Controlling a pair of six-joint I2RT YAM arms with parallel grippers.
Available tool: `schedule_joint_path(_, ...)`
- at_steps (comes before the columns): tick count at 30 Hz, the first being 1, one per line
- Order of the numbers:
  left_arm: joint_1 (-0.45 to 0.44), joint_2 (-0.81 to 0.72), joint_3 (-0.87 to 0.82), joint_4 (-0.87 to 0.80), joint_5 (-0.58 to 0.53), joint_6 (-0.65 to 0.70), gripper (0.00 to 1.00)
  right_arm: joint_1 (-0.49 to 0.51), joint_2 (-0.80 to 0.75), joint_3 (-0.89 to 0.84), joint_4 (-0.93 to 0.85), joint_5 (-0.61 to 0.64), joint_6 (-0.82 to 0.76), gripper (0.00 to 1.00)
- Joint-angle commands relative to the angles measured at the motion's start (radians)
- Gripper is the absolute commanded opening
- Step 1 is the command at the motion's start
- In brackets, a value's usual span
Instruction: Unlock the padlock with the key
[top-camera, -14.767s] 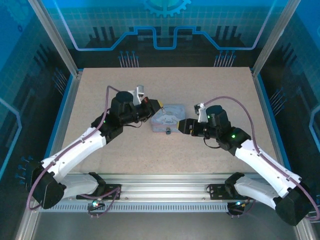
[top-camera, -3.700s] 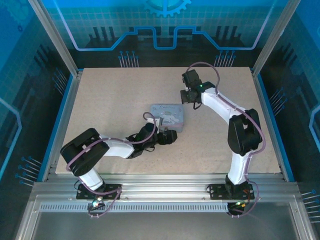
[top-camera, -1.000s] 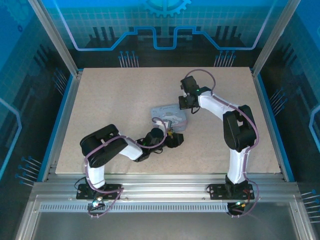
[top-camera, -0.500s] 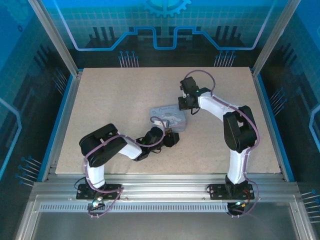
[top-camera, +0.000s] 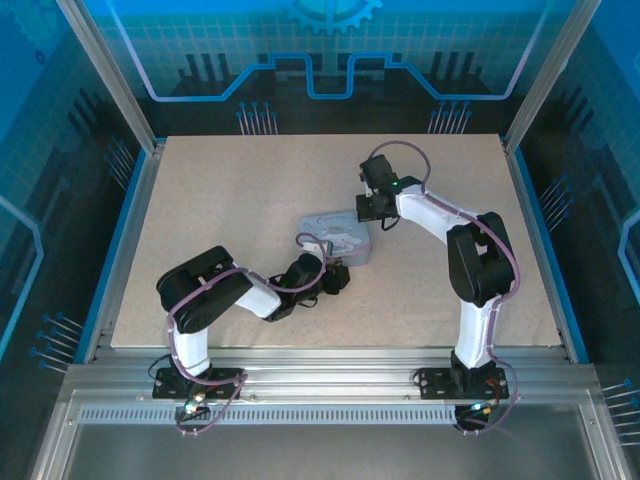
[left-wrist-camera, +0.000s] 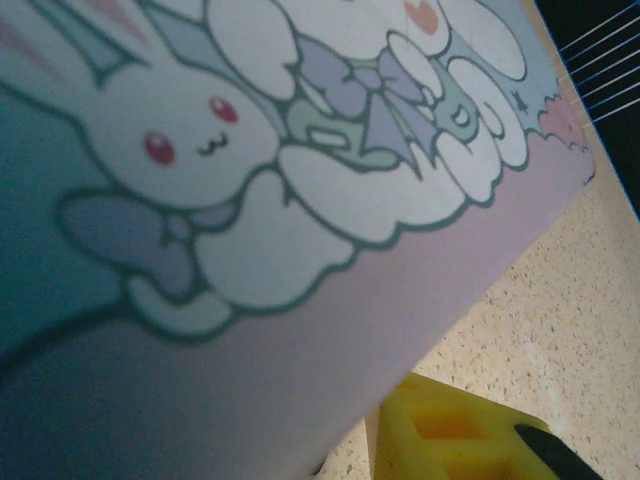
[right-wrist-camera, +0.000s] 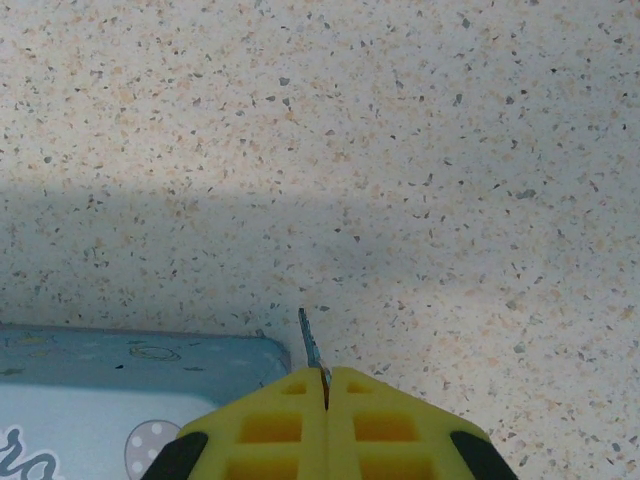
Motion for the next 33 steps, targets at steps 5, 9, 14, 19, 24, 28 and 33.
schedule_joint_path(5,0.017,-0.050,-0.018,-0.061,0.019,0.009,0.32,0.015,-0.026,-0.019,-0.013,-0.021,0.011,0.00)
schedule_joint_path(9,0.018,-0.034,-0.002,-0.072,0.034,0.003,0.36,0.015,-0.027,-0.021,-0.010,-0.020,0.013,0.00)
schedule_joint_path(14,0.018,-0.012,0.007,-0.082,0.052,-0.005,0.37,0.015,-0.030,-0.024,-0.009,-0.023,0.016,0.00)
schedule_joint_path(19,0.015,0.007,0.008,-0.075,0.064,-0.012,0.50,0.017,-0.029,-0.031,-0.004,-0.034,0.021,0.00)
schedule_joint_path(24,0.014,0.027,0.014,-0.049,0.083,-0.023,0.57,0.024,-0.029,-0.047,0.007,-0.046,0.031,0.00)
schedule_joint_path(28,0.014,0.046,0.033,-0.043,0.100,-0.030,0.61,0.029,-0.032,-0.052,0.011,-0.045,0.035,0.00)
schedule_joint_path(33,0.013,0.066,0.043,-0.034,0.101,-0.046,0.62,0.031,-0.032,-0.051,0.010,-0.043,0.032,0.00)
